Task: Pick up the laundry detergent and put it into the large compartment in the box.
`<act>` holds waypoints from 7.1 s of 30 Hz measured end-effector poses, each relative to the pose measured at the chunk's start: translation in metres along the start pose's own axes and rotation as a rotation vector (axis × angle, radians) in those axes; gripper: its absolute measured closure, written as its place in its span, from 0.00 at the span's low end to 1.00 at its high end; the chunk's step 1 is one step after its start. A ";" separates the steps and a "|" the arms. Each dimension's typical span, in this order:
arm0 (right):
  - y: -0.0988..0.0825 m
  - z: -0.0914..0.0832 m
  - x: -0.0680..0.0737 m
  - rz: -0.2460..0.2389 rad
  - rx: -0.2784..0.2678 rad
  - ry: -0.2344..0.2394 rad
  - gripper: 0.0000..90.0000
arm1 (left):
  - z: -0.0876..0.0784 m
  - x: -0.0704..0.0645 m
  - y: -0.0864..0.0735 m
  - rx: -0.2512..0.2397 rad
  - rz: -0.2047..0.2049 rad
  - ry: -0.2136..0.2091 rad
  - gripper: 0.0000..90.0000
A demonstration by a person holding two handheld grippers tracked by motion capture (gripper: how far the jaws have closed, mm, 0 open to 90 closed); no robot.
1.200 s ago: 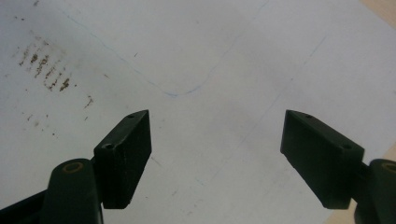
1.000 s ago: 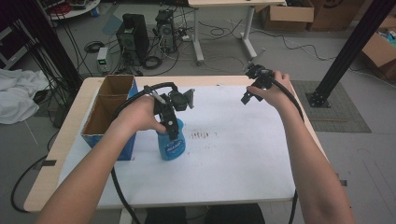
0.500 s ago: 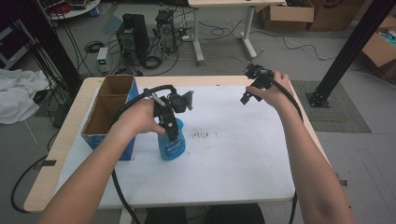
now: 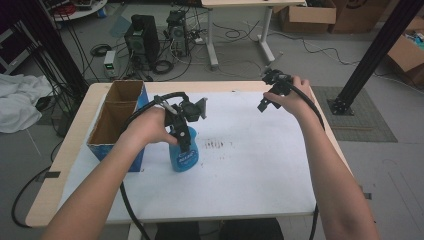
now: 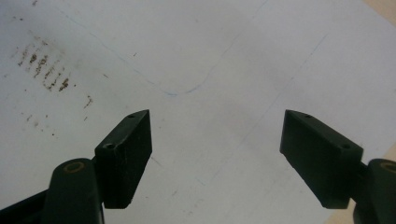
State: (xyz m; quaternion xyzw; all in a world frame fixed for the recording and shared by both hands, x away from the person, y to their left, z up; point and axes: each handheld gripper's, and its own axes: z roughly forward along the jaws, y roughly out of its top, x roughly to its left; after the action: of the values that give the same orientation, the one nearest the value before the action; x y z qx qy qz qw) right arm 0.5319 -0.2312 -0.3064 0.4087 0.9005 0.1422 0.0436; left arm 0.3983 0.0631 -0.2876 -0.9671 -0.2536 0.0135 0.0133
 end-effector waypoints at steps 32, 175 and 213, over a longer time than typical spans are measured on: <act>0.001 0.001 0.002 -0.001 0.007 0.001 0.28 | 0.001 0.003 0.000 -0.003 -0.024 -0.013 0.38; -0.007 -0.010 0.000 -0.005 -0.002 -0.012 0.29 | -0.034 0.128 -0.147 -0.017 -0.979 -0.030 0.42; -0.005 -0.007 0.003 -0.013 0.003 -0.010 0.29 | -0.005 0.125 -0.149 -0.011 -0.989 -0.037 0.42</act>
State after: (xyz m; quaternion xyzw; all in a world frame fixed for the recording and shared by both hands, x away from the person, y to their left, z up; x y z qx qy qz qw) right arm 0.5248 -0.2337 -0.3011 0.4035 0.9032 0.1383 0.0486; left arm 0.4347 0.2540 -0.2798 -0.7307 -0.6823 0.0215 0.0087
